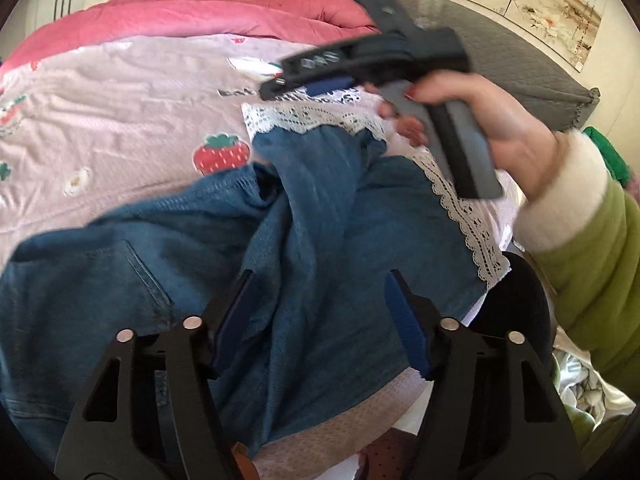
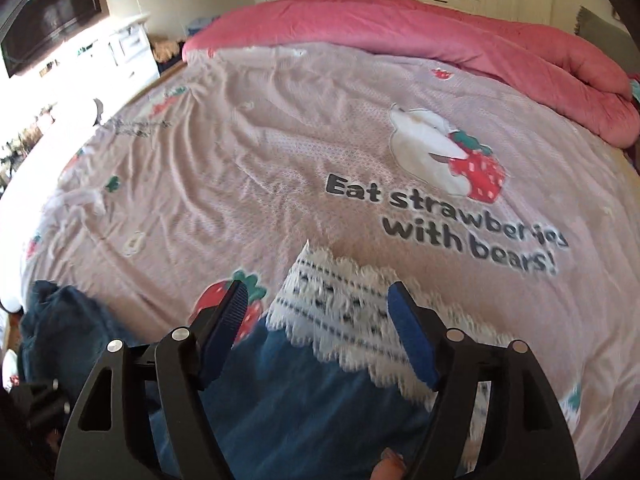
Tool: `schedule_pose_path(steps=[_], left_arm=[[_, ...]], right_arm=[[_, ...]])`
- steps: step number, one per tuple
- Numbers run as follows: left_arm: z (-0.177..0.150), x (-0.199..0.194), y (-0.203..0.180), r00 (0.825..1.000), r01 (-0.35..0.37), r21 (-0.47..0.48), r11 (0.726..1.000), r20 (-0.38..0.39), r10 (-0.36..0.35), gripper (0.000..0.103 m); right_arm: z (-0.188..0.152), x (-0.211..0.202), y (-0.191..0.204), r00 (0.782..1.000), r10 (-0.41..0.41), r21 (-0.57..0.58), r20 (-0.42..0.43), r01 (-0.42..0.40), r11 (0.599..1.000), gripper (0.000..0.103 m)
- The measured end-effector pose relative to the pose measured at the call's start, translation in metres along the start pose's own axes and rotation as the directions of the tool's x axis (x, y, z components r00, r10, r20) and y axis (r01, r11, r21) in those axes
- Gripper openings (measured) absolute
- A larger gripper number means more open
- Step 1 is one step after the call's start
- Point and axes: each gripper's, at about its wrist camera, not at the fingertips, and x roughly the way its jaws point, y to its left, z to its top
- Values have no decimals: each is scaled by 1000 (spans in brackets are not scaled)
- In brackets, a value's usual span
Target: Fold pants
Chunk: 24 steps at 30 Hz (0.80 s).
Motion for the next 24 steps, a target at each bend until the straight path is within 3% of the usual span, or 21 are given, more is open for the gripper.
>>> schedule_pose_path(steps=[5, 8, 9, 10, 11, 12, 14, 18, 21, 24], left_arm=[[-8, 9, -10, 998, -55, 79, 995, -2, 55, 41], [-10, 16, -6, 997, -74, 71, 995, -18, 75, 30], [-10, 17, -3, 997, -72, 54, 996, -22, 73, 27], [-10, 17, -1, 998, -65, 41, 997, -20, 66, 24], [-10, 16, 1, 998, -63, 34, 997, -16, 64, 22], [-10, 15, 2, 998, -63, 28, 998, -12, 63, 20], [-9, 14, 4, 999, -52, 17, 999, -10, 52, 20], [-10, 14, 7, 999, -44, 13, 999, -10, 45, 20], [-10, 13, 6, 999, -40, 13, 999, -7, 40, 20], [-10, 11, 4, 999, -40, 23, 999, -1, 40, 20]], right_arm=[[15, 27, 18, 998, -12, -67, -54, 8, 998, 71], [22, 44, 29, 993, -86, -138, -81, 74, 988, 69], [23, 51, 32, 989, -107, -163, -105, 89, 983, 45], [21, 60, 33, 981, -131, -193, -145, 102, 976, 29], [20, 63, 34, 978, -139, -203, -157, 106, 974, 16], [18, 63, 33, 979, -129, -206, -156, 96, 974, 11], [16, 50, 28, 987, -109, -182, -119, 86, 980, 8], [16, -6, 2, 1000, 7, -46, 25, -6, 999, 7], [3, -59, -24, 987, 80, 59, 143, -89, 994, 7], [-33, -114, -51, 963, 111, 142, 245, -149, 979, 7]])
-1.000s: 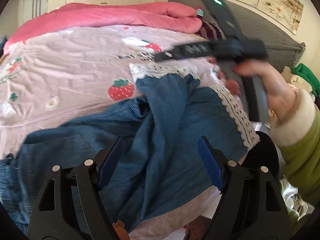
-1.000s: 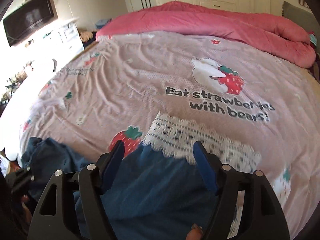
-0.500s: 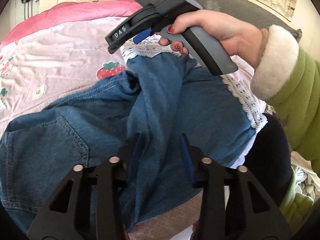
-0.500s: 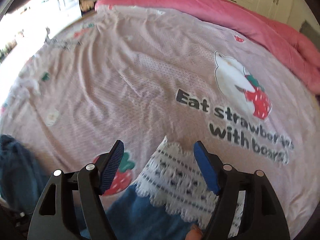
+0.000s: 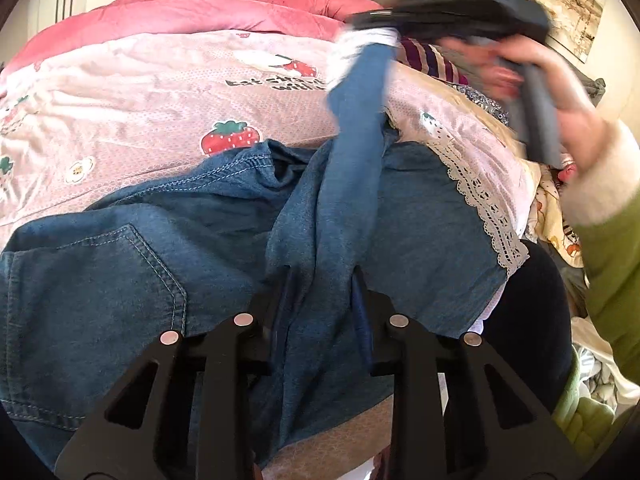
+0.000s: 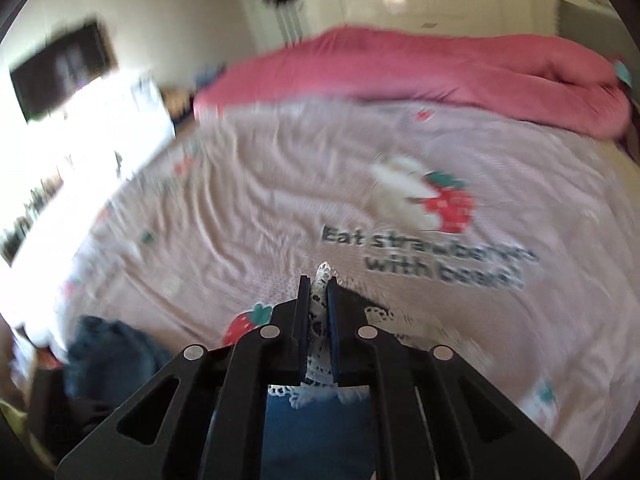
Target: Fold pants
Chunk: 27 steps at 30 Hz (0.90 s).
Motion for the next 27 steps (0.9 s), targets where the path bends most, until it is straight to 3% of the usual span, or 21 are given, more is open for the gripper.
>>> schedule_pose_path(steps=[3, 5, 8, 12, 17, 20, 24, 26, 27], left_arm=[[0, -5, -3, 1000, 7, 21, 1000, 2, -7, 21], [-1, -6, -11, 1000, 4, 48, 999, 4, -4, 21], [-1, -4, -23, 1000, 13, 73, 997, -4, -12, 24], [-7, -3, -39, 1000, 15, 128, 992, -16, -13, 36], [-11, -2, -51, 999, 3, 221, 975, -42, 6, 44], [-11, 4, -52, 997, -26, 265, 964, -62, 44, 44], [-9, 10, -44, 996, -10, 240, 971, -87, 32, 44], [-8, 12, -41, 995, -7, 232, 973, -98, 31, 36], [-7, 12, -41, 994, -18, 235, 972, -98, 42, 22]], right_arm=[[-37, -51, -22, 999, -22, 71, 45, 18, 997, 7], [-72, -72, -38, 999, -50, 118, 19, 47, 992, 7], [-115, -81, -53, 996, -84, 158, -31, 88, 983, 7], [-160, -81, -60, 995, -71, 210, -72, 85, 974, 7], [-178, -89, -58, 996, -51, 184, -67, 63, 981, 11], [-183, -93, -61, 996, -39, 183, -81, 53, 982, 22], [-189, -99, -63, 997, -19, 183, -77, 33, 983, 26], [-188, -101, -60, 997, -17, 171, -75, 29, 985, 21], [-188, -102, -60, 997, -9, 167, -76, 21, 986, 13]])
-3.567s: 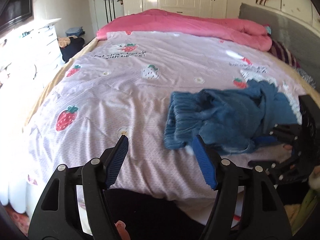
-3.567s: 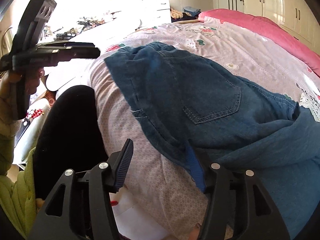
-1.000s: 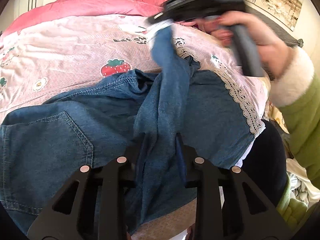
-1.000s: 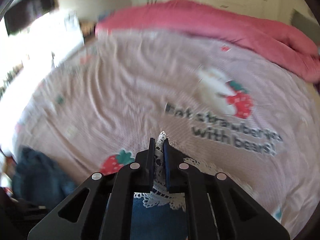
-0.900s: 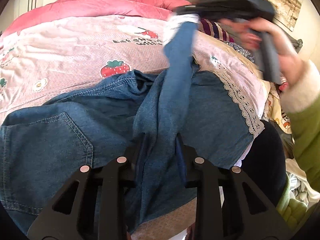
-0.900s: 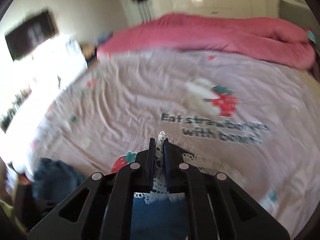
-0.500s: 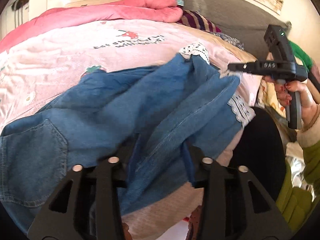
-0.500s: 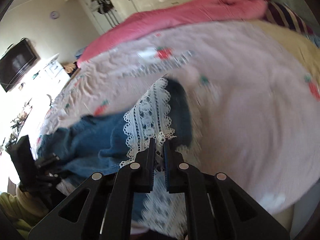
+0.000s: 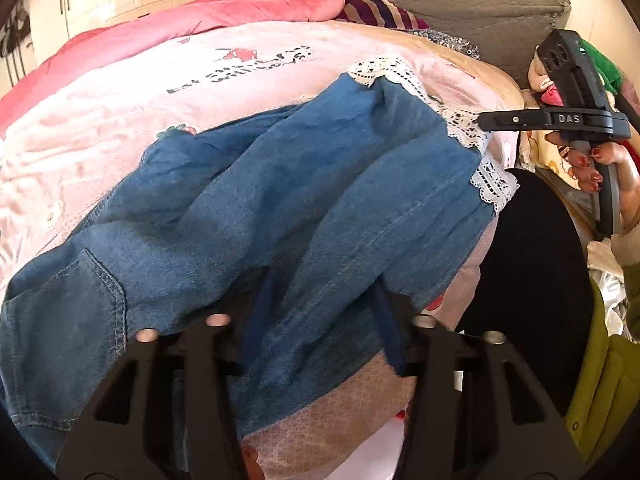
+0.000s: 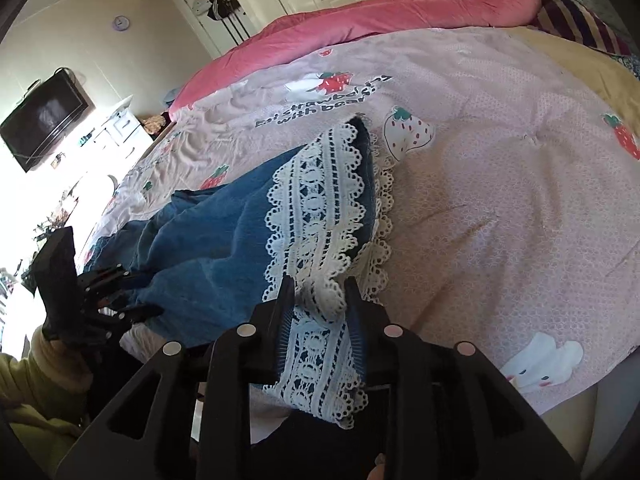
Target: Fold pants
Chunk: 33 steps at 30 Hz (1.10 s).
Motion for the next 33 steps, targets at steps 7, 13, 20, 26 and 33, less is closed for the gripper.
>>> schedule_pose_path(steps=[7, 13, 20, 26, 33], left_arm=[[-2, -23, 12, 1000, 3, 30, 1000, -3, -3, 2], [-18, -19, 5, 999, 20, 47, 999, -44, -18, 2], [-27, -22, -7, 999, 27, 60, 998, -40, -25, 2], [-37, -26, -16, 999, 24, 78, 997, -43, -20, 2], [-48, -47, -3, 1000, 17, -7, 1000, -3, -17, 38]], right_arm=[[-25, -17, 9, 999, 25, -82, -40, -29, 996, 12], [-51, -2, 4, 993, -33, -68, -116, 25, 997, 17], [-41, -25, 7, 997, -62, -45, -51, 59, 997, 29], [-27, -19, 35, 1000, -6, -114, -20, 3, 994, 37], [-34, 41, 38, 976, -71, -135, -204, 44, 990, 39]])
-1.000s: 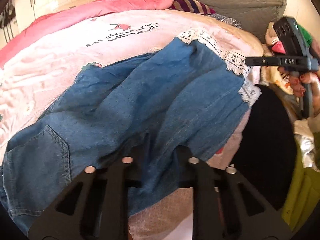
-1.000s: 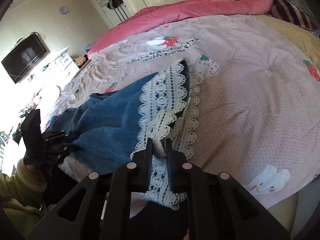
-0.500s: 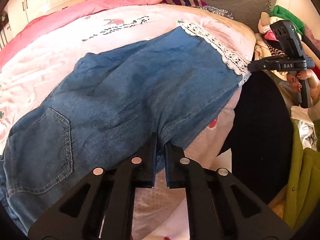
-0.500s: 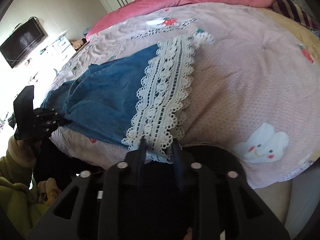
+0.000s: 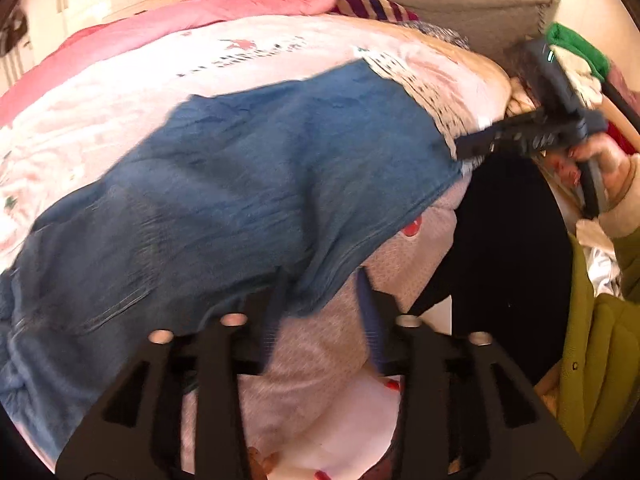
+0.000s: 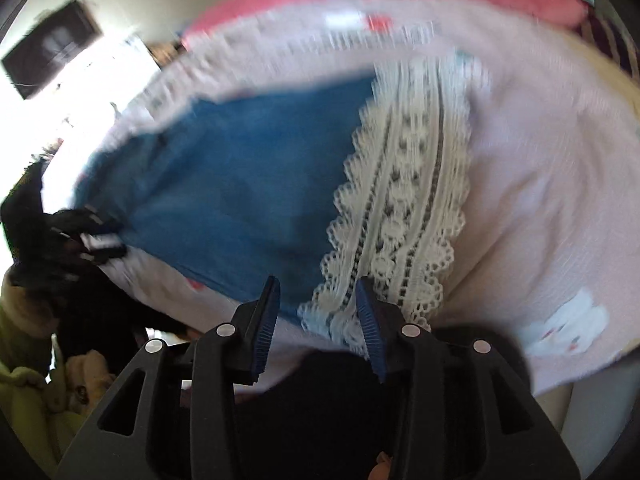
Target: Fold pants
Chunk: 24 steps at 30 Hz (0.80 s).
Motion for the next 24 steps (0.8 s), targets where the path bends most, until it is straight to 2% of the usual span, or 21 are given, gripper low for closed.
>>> schedule_pose_path(steps=[1, 4, 5, 7, 8, 10, 11, 13, 16, 17, 20, 21, 22, 24], left_arm=[[-1, -6, 2, 1000, -6, -13, 1000, 12, 6, 47], [-10, -36, 15, 996, -70, -82, 994, 55, 75, 54], [-14, -50, 22, 991, -104, -114, 988, 72, 113, 55], [-22, -73, 34, 975, -186, -173, 967, 89, 204, 66], [-29, -89, 47, 959, -240, -227, 944, 92, 267, 69], [-37, -105, 67, 935, -311, -308, 899, 72, 348, 79], [-44, -115, 84, 924, -331, -382, 863, 53, 378, 81], [-53, -124, 108, 928, -307, -482, 821, 39, 370, 82], [-60, -120, 134, 950, -230, -575, 785, 40, 308, 83], [-61, -116, 141, 955, -219, -604, 767, 28, 295, 83], [-62, -107, 159, 968, -169, -656, 736, 28, 248, 83], [-62, -104, 162, 972, -158, -659, 736, 27, 233, 79], [-61, -101, 166, 975, -150, -664, 733, 26, 223, 66], [-60, -91, 174, 982, -130, -678, 724, 11, 187, 48]], right_arm=[[1, -3, 0, 1000, 8, 3, 0, -8, 1000, 39], [5, -15, 5, 999, 42, 4, 35, -42, 999, 41], [8, -21, 11, 997, 51, -15, 56, -50, 999, 41], [14, -29, 29, 992, 78, -68, 100, -72, 995, 44], [18, -32, 40, 988, 98, -93, 117, -87, 992, 46], [24, -33, 59, 983, 128, -144, 132, -109, 983, 49], [29, -30, 73, 979, 152, -190, 135, -125, 974, 50], [35, -21, 96, 975, 186, -252, 121, -151, 956, 55], [44, 1, 135, 975, 211, -355, 71, -173, 919, 56], [46, 7, 145, 976, 207, -382, 61, -169, 909, 56], [40, 20, 172, 977, 212, -463, 20, -179, 868, 56], [37, 24, 177, 978, 208, -480, 9, -178, 859, 57], [35, 27, 182, 979, 204, -495, 1, -177, 850, 57], [33, 34, 188, 980, 197, -520, -18, -177, 835, 60]])
